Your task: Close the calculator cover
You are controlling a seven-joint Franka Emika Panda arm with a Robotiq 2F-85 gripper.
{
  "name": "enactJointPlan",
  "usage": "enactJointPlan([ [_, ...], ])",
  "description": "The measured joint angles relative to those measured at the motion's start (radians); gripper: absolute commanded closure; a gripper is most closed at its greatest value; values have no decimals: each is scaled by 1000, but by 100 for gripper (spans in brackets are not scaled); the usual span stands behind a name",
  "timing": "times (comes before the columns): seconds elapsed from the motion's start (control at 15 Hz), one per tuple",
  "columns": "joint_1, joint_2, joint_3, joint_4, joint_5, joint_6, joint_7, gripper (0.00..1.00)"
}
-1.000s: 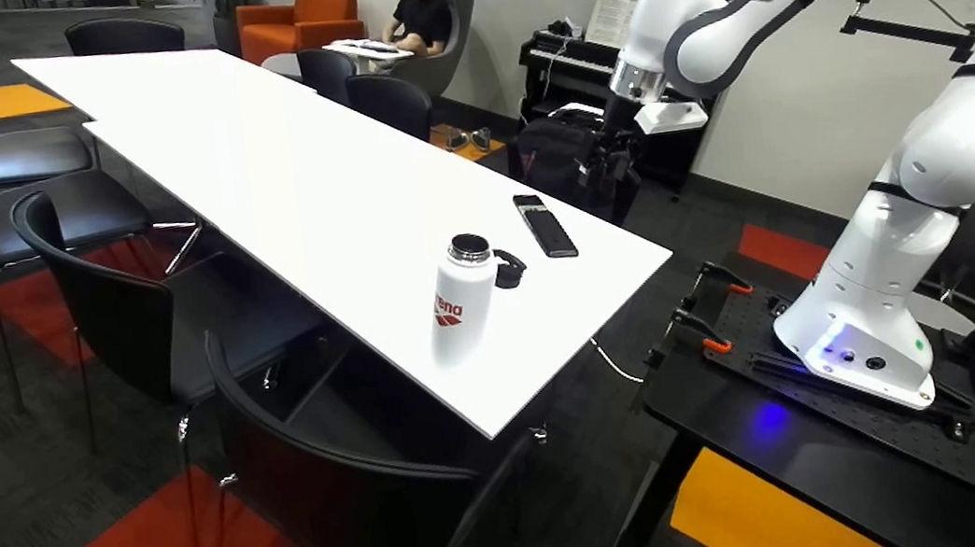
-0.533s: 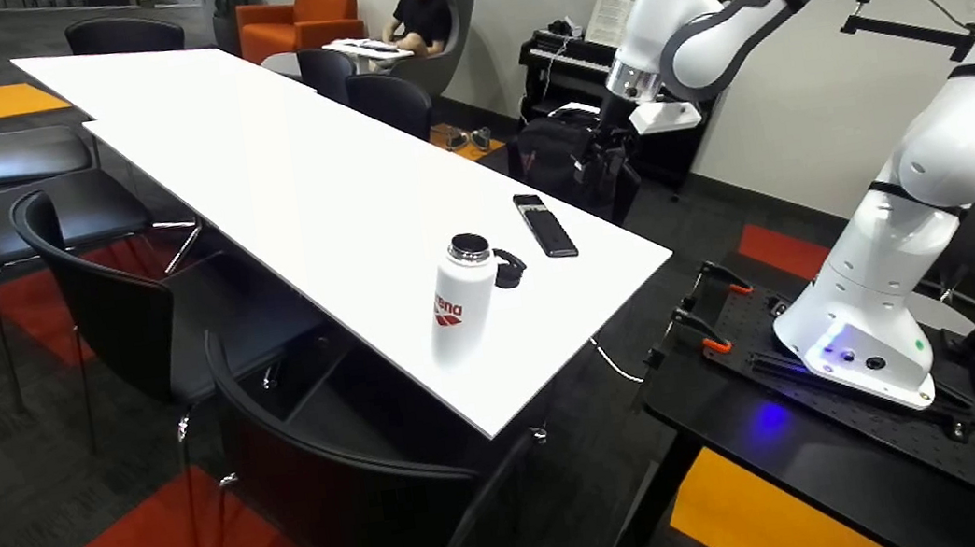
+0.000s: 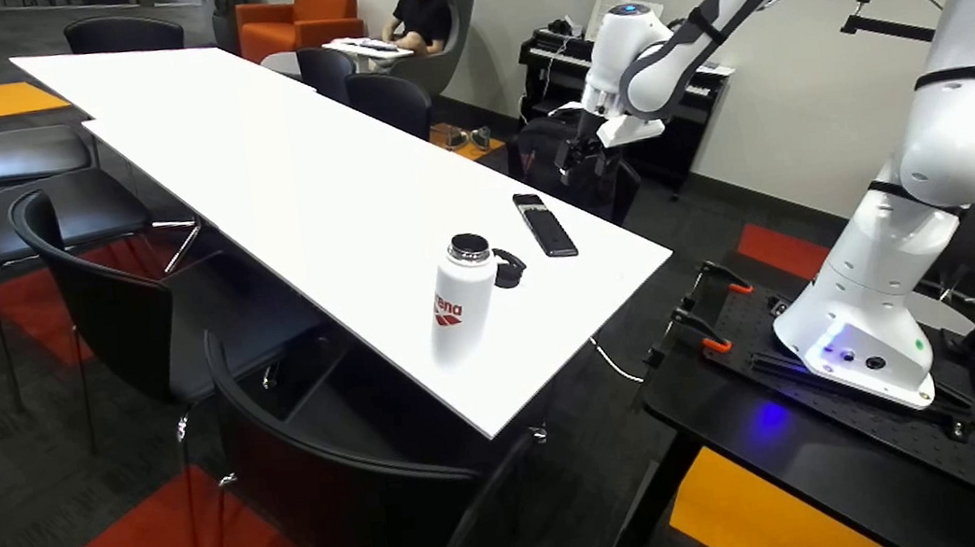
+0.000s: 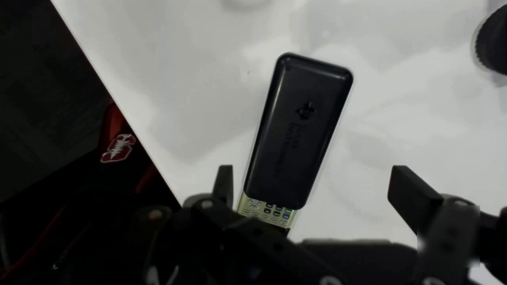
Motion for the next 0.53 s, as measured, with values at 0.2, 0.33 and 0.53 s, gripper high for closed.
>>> enactJointPlan([
  [0.2, 57, 141, -84, 111, 1, 6, 0, 0],
  [0.33, 111, 211, -141, 161, 5, 7, 14, 0],
  [0.53, 122, 216, -145, 161, 15, 7, 13, 20],
])
